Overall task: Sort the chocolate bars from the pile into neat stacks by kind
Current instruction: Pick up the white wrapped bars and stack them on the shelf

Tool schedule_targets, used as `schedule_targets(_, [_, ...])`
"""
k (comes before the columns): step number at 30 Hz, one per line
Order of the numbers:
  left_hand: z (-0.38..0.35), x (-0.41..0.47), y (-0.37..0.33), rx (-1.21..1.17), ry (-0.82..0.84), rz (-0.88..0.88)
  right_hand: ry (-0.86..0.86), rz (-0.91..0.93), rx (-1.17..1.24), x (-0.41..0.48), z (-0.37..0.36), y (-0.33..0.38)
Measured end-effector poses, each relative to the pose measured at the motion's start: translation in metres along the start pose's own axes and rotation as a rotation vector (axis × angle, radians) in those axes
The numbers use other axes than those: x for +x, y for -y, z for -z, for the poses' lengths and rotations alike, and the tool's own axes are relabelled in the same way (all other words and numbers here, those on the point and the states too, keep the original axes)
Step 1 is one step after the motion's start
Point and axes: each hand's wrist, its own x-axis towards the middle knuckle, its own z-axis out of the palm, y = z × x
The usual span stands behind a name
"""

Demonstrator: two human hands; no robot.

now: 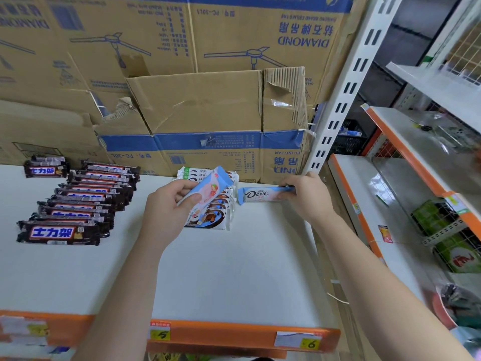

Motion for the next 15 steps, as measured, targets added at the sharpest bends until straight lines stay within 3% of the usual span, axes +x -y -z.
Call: schedule_targets(15, [0.004,0.000,0.000,0.006,-0.011,0.004,-0.083,-0.089,-0.190,0.018,-0.020,0.002])
